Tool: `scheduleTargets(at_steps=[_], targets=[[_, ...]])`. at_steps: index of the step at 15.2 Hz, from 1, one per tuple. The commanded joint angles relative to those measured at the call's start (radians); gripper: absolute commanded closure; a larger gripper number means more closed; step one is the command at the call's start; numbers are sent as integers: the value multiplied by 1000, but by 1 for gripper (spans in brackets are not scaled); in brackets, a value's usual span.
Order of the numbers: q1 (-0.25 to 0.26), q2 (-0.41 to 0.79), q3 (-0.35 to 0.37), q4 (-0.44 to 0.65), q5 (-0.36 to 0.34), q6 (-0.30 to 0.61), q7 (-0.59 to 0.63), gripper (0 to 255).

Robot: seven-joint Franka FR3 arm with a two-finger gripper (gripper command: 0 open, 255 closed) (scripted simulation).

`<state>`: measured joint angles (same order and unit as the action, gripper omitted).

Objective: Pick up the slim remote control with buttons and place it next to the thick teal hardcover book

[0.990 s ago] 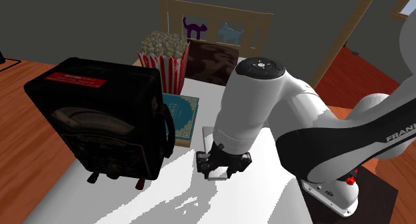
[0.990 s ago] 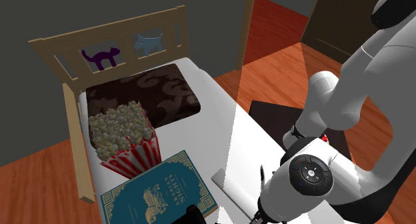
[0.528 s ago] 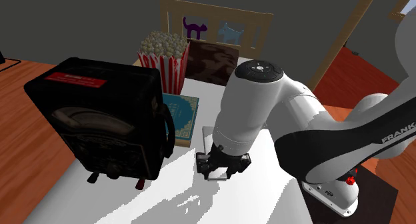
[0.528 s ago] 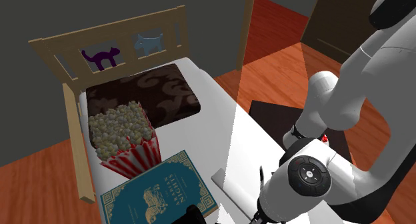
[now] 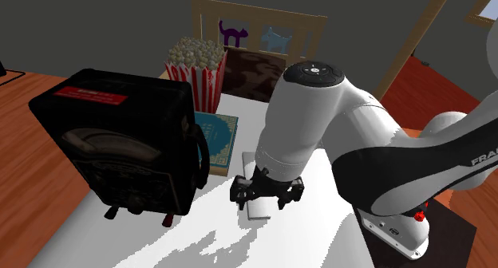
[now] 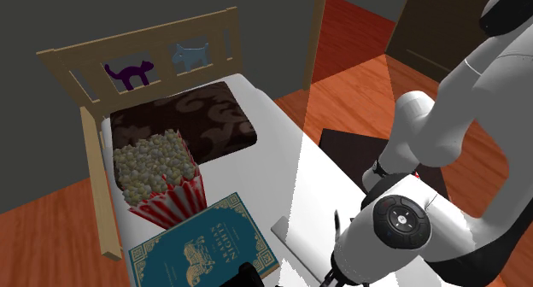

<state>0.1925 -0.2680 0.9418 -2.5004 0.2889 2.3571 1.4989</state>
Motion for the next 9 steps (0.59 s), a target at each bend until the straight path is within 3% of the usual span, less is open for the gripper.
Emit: scheduleTargets(at_steps=[1,2,9], targets=[[28,-64,-42,21,39,-78,-34,0],[38,-86,-59,34,48,-111,-42,0],[38,-86,-60,33,47,-111,-42,0]])
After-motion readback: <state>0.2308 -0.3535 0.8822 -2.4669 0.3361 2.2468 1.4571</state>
